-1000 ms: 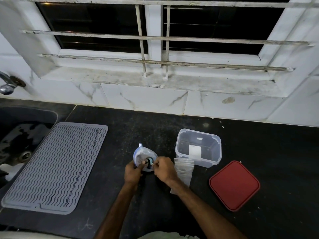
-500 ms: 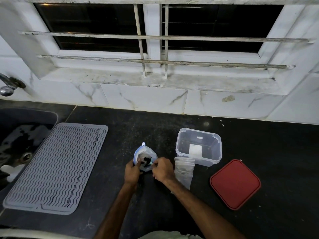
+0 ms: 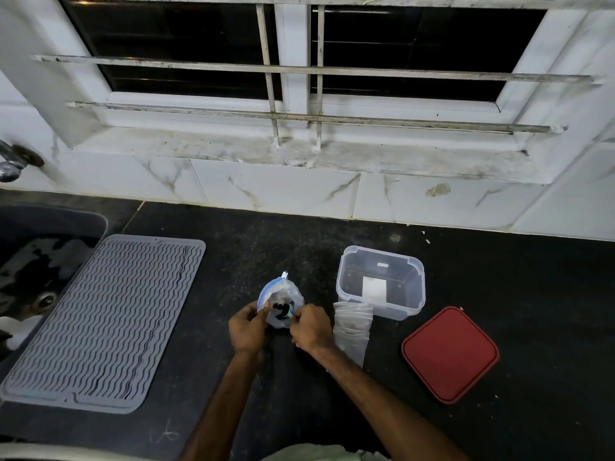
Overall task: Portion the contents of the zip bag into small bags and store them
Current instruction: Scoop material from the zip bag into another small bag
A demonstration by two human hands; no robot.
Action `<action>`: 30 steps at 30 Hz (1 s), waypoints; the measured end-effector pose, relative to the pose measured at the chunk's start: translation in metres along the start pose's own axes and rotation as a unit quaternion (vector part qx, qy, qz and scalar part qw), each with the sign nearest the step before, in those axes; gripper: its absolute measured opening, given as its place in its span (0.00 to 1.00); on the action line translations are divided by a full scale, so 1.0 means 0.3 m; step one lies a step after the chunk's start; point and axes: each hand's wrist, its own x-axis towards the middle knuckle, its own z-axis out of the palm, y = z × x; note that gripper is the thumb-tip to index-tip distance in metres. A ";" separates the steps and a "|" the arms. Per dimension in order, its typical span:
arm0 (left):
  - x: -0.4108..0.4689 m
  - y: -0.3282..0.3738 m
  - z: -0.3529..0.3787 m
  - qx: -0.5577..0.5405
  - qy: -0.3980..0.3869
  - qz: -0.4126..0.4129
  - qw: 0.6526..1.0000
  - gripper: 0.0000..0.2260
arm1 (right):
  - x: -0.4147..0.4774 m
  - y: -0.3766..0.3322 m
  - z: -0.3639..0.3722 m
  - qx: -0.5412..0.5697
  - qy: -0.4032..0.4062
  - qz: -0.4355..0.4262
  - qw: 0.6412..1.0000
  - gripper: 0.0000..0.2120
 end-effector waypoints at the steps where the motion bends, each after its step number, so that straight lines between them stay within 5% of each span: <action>1: -0.003 0.004 0.005 -0.005 -0.001 -0.004 1.000 0.04 | -0.001 0.001 -0.001 0.002 0.001 0.001 1.000 0.08; 16: -0.006 0.010 0.032 0.064 -0.023 0.016 0.998 0.13 | -0.024 -0.019 -0.030 0.024 -0.016 0.010 1.000 0.10; 24: 0.012 -0.016 0.033 0.068 0.032 0.027 0.997 0.11 | -0.037 -0.028 -0.044 0.053 -0.030 0.028 0.998 0.11; 30: 0.074 -0.041 0.016 0.051 0.019 0.028 0.998 0.16 | -0.072 -0.040 -0.128 0.157 -0.062 0.040 0.985 0.10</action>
